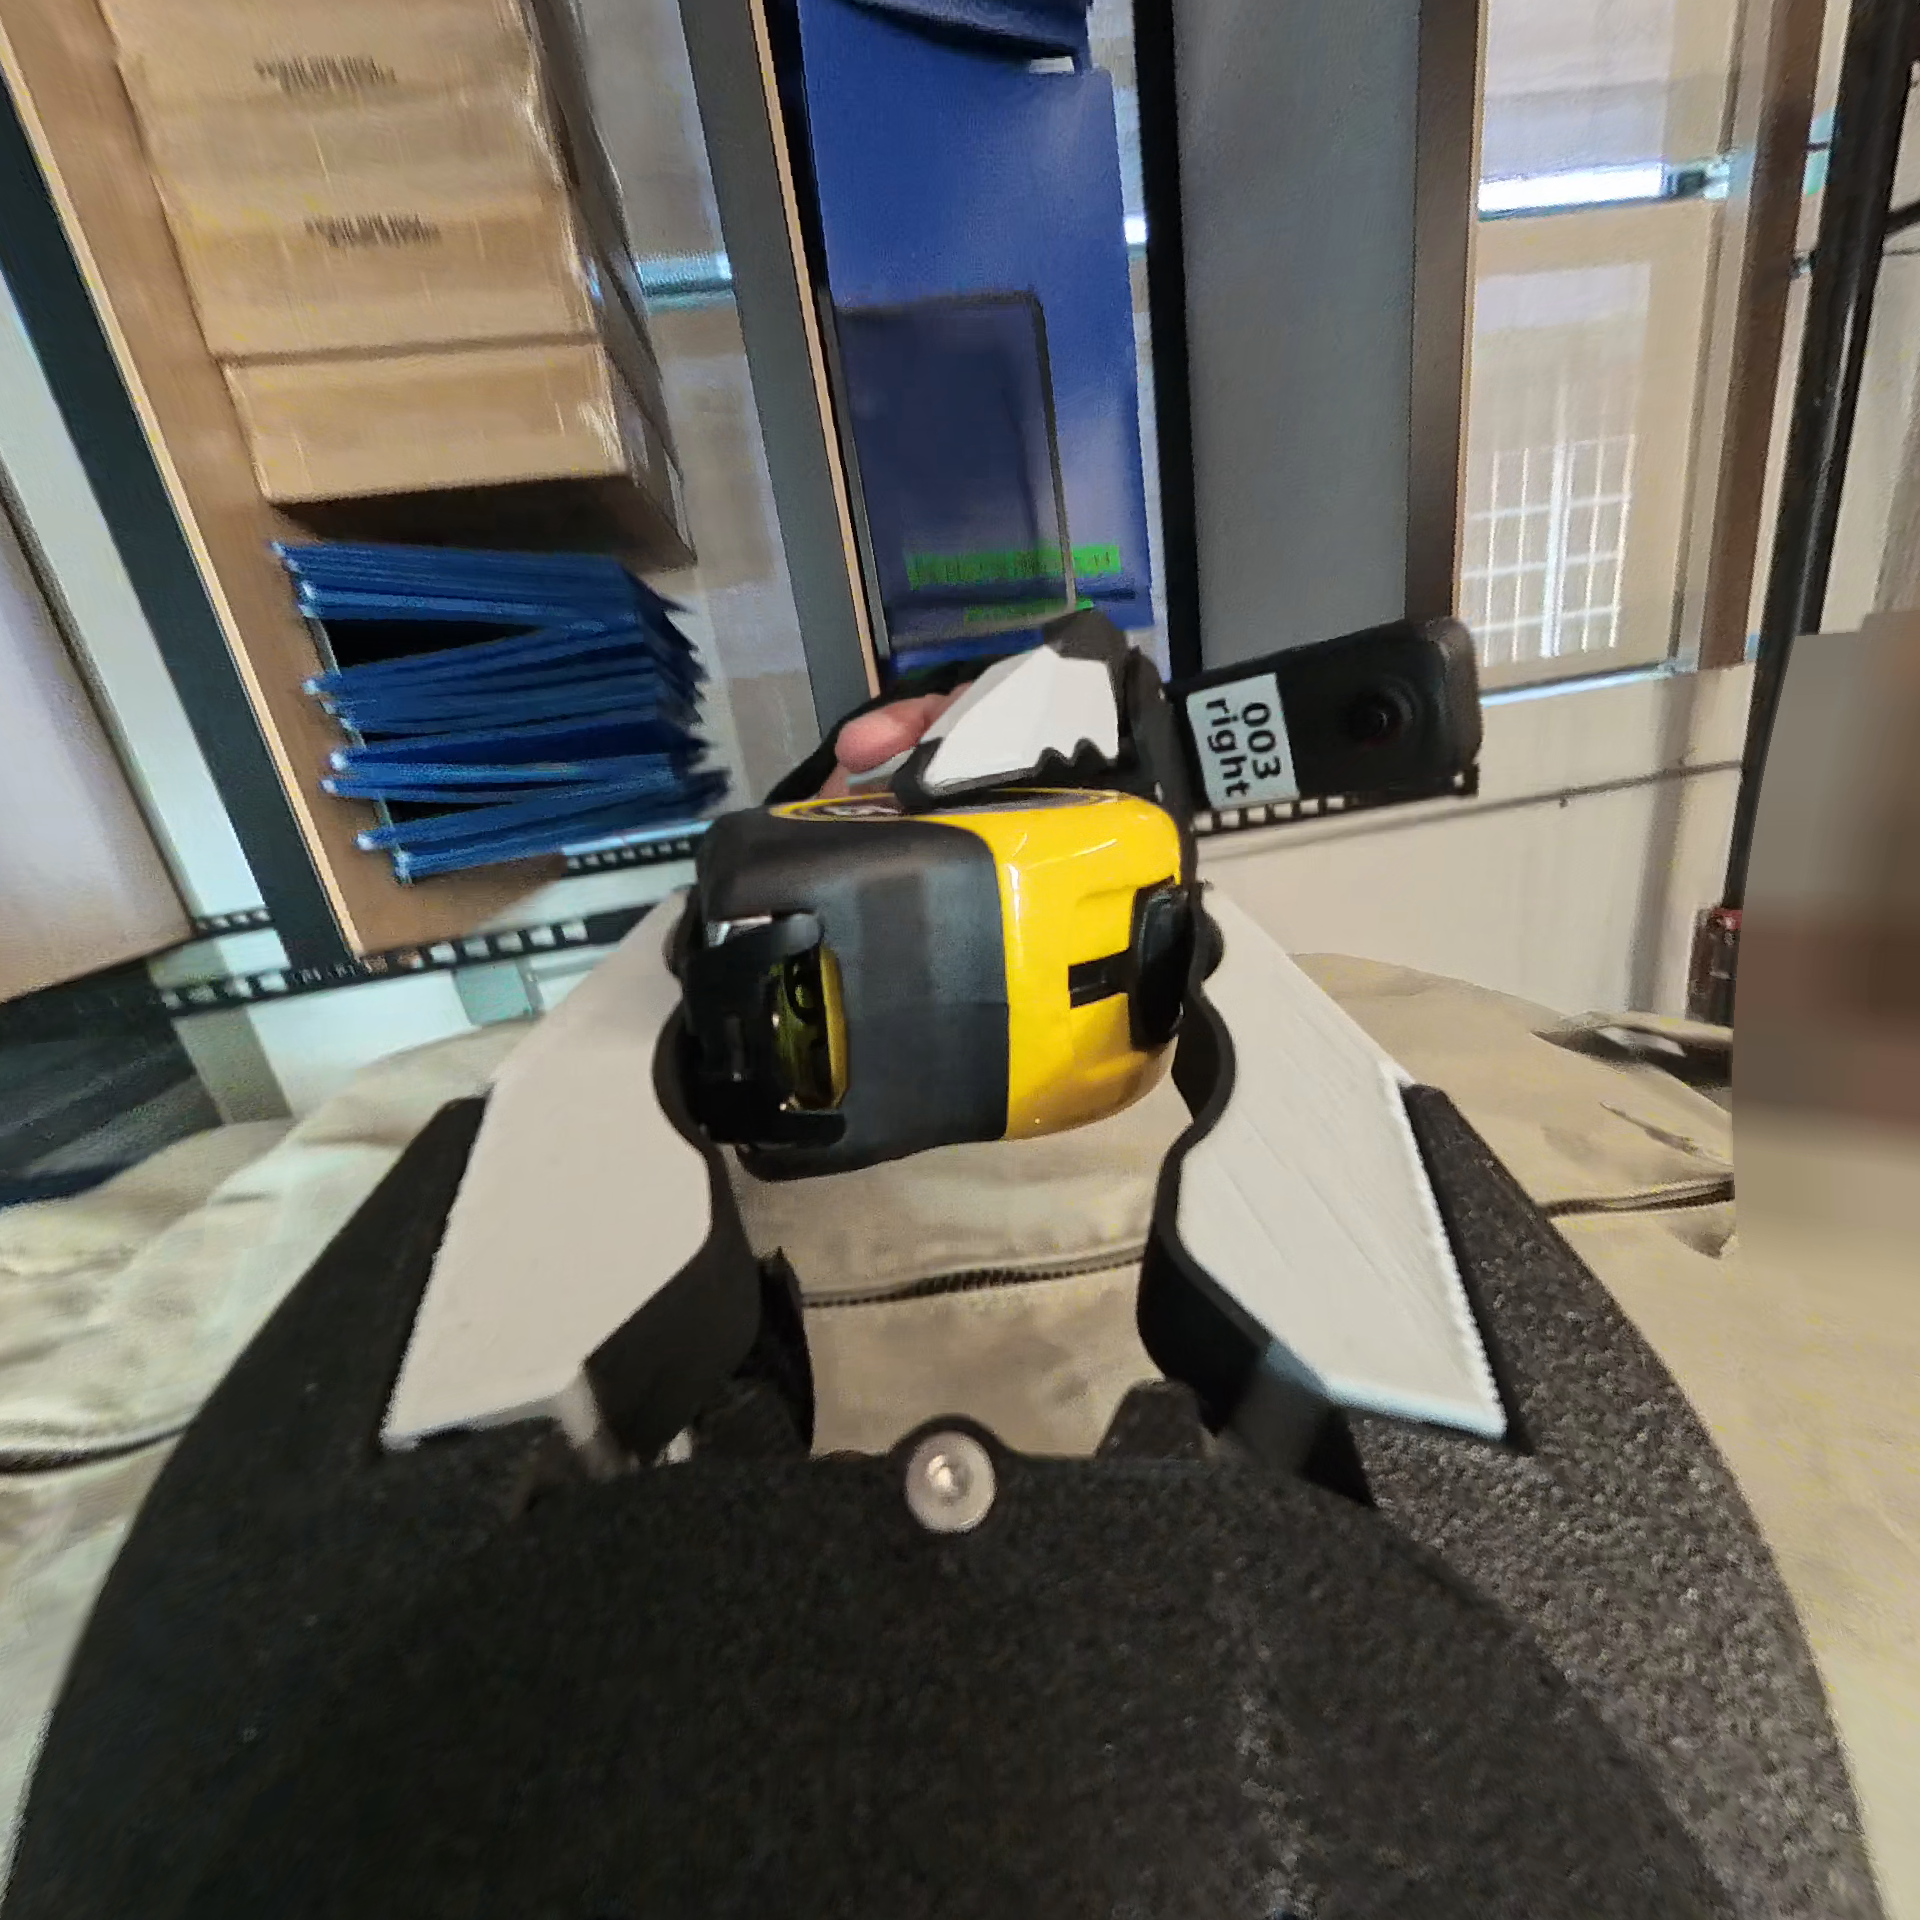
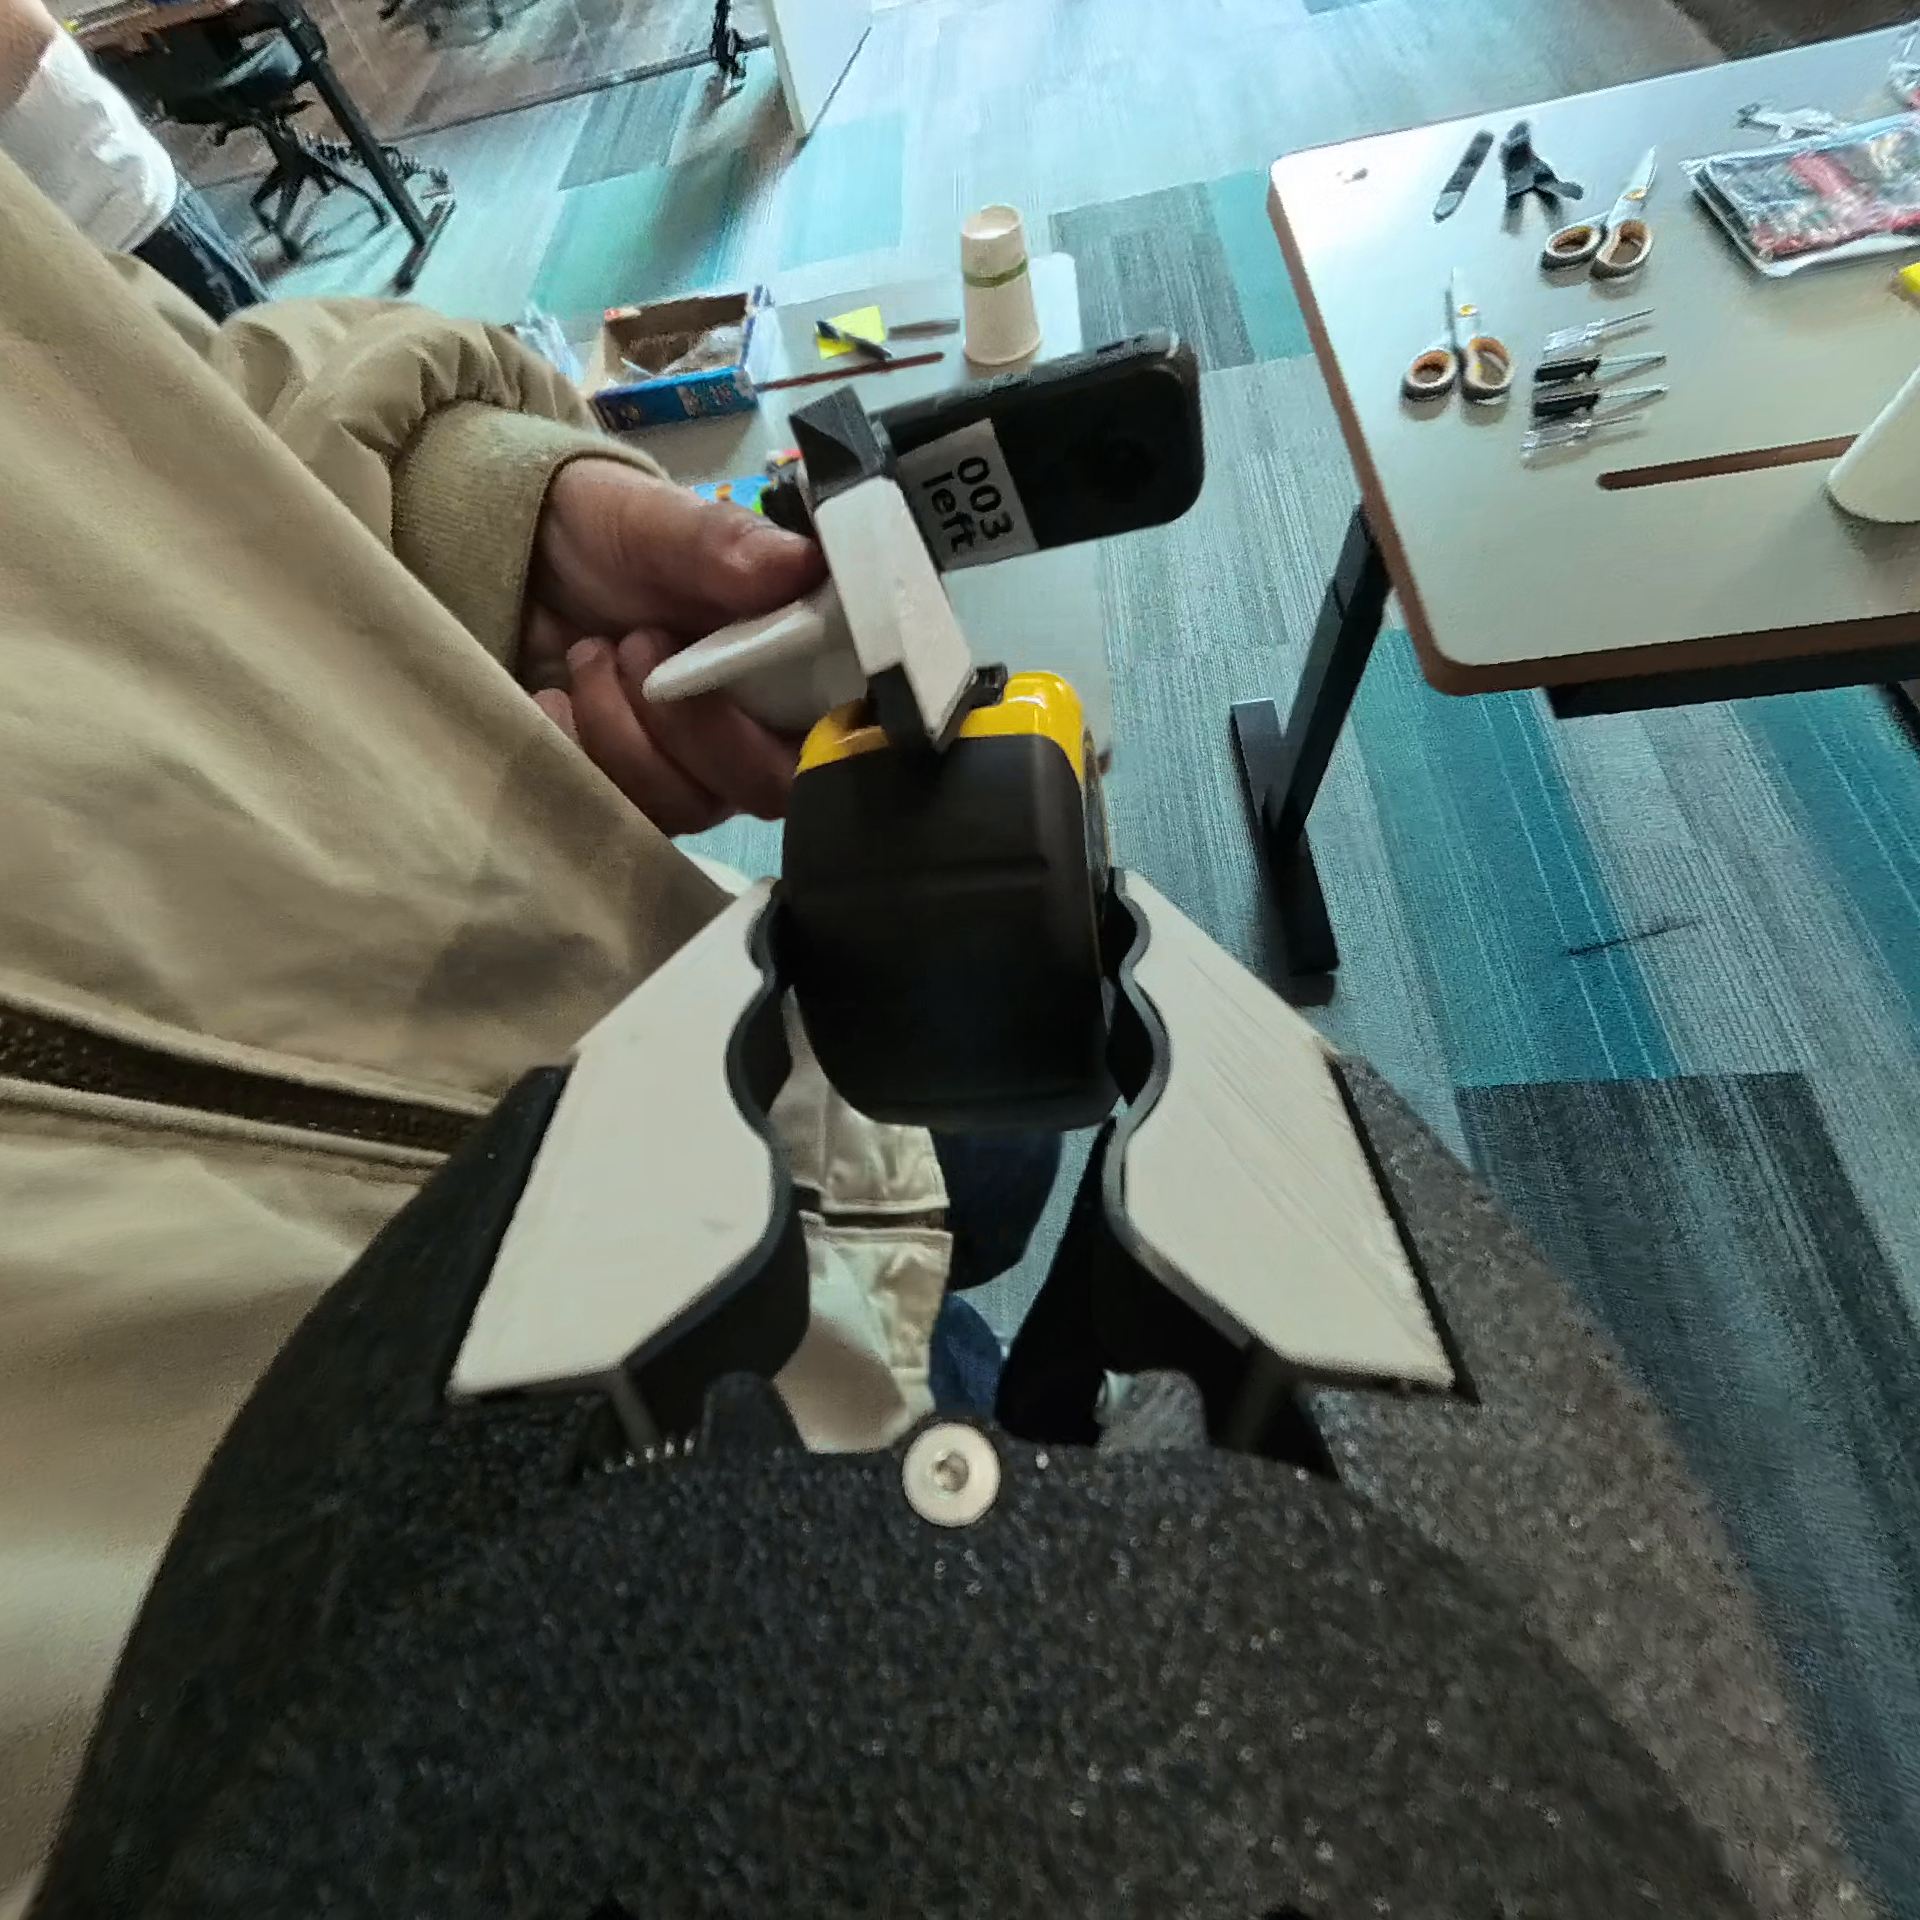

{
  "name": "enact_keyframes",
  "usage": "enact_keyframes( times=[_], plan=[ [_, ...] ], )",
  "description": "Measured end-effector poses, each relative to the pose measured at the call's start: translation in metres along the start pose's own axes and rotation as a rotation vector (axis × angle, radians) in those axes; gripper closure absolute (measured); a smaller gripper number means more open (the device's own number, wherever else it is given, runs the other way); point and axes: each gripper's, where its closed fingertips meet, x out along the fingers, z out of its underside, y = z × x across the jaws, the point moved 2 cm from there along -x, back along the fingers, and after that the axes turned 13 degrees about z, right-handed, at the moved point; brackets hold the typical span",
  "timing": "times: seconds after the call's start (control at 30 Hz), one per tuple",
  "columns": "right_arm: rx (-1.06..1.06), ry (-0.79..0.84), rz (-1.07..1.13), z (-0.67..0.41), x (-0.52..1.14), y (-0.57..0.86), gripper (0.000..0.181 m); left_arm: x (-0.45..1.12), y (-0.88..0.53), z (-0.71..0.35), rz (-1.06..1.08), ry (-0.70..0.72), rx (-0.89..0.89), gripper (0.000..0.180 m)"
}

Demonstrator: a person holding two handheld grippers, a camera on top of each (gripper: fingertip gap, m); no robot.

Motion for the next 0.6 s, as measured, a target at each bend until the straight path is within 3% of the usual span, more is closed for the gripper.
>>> enact_keyframes(
  times=[0.6],
  plan=[
    [-0.069, -0.095, 0.073, -0.081, 0.089, 0.549, 0.121, 0.12, -0.11, -0.539, 0.087, -0.038, 0.036, 0.091]
  ],
)
